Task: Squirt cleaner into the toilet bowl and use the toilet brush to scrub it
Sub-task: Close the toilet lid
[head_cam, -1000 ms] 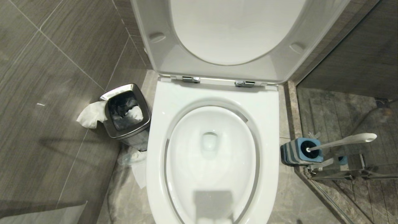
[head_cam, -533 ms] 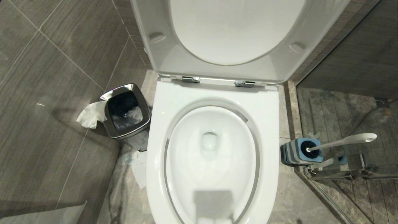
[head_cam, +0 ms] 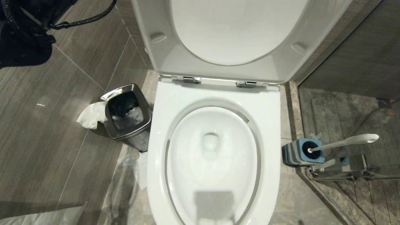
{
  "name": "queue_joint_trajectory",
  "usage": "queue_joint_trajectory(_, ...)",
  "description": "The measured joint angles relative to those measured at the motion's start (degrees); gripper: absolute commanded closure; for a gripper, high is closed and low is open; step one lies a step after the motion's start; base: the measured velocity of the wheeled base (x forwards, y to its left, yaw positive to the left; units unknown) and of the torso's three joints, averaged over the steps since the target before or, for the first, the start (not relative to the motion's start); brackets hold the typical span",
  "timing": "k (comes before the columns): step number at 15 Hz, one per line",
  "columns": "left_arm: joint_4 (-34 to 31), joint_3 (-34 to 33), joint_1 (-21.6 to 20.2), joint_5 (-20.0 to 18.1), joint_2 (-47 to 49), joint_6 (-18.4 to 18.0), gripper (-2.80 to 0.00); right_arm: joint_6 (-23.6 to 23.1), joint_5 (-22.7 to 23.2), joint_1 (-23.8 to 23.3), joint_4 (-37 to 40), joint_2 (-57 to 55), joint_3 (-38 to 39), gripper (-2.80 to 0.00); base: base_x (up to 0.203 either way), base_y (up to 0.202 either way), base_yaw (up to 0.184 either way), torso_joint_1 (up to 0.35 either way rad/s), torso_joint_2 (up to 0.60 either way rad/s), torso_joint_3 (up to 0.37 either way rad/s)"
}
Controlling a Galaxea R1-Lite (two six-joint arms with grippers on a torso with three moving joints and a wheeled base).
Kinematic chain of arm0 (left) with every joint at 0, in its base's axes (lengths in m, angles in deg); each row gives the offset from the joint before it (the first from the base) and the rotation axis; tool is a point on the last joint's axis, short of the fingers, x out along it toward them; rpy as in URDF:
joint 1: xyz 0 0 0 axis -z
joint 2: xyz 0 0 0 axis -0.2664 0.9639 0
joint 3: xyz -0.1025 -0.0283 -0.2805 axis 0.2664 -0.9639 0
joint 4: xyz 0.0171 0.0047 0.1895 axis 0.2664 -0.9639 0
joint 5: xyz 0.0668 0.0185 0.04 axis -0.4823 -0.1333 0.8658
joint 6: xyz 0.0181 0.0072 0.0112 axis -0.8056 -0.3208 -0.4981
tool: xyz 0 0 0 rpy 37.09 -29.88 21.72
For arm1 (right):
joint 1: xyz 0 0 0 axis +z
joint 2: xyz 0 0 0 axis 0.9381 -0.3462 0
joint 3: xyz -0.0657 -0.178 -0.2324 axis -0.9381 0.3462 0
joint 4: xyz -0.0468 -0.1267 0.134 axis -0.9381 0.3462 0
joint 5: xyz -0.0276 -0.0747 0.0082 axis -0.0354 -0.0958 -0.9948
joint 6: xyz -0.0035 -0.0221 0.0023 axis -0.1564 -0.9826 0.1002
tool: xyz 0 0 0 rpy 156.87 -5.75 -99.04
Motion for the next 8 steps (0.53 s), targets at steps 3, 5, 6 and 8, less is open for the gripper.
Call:
queue_joint_trajectory(3,0.0,0.0,0.5,0.0,1.3,0.1,0.00,0.0,0.0,0.0,0.0,0.0,0.0,0.00,0.000,0.000,0.000,0.000,0.00,0.000)
queue_joint_trajectory(5,-0.1,0.0,0.8,0.3,1.6,0.6,0.00,0.0,0.0,0.0,0.0,0.0,0.0,0.00,0.000,0.000,0.000,0.000,0.00,0.000)
queue_joint_trajectory(6,-0.2,-0.1,1.0,0.4,1.7,0.7,0.00,0.0,0.0,0.0,0.0,0.0,0.0,0.00,0.000,0.000,0.000,0.000,0.00,0.000)
queue_joint_trajectory(8,-0.3,-0.8,1.5,0.5,1.8,1.5,0.00,0.0,0.0,0.0,0.0,0.0,0.0,0.00,0.000,0.000,0.000,0.000,0.00,0.000)
